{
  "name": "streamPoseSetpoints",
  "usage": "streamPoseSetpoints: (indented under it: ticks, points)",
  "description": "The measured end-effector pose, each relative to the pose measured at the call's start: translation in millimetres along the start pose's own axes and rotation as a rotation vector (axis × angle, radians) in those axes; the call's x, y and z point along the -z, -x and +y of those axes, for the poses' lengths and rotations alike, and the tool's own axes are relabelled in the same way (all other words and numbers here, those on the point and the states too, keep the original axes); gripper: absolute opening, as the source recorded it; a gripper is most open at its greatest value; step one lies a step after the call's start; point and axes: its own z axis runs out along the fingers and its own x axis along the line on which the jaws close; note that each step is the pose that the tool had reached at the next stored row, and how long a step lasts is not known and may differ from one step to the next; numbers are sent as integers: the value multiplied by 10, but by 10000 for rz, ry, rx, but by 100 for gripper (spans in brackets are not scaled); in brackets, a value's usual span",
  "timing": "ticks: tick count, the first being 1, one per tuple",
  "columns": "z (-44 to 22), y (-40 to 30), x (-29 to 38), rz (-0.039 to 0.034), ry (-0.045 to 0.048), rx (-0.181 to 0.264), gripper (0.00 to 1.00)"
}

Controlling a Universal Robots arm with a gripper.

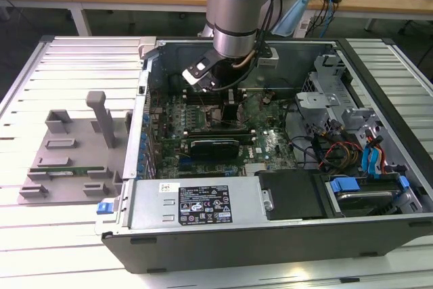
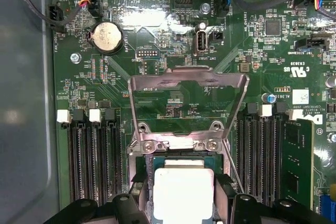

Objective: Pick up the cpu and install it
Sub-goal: 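Place the cpu into insertion slot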

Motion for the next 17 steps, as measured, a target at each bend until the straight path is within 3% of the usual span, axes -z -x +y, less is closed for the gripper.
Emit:
streamPoseSetpoints:
  ticks: [15, 17]
  points:
    - [0, -2, 8, 34, -1, 51, 61]
    - [0, -1, 9, 27, 2, 51, 55]
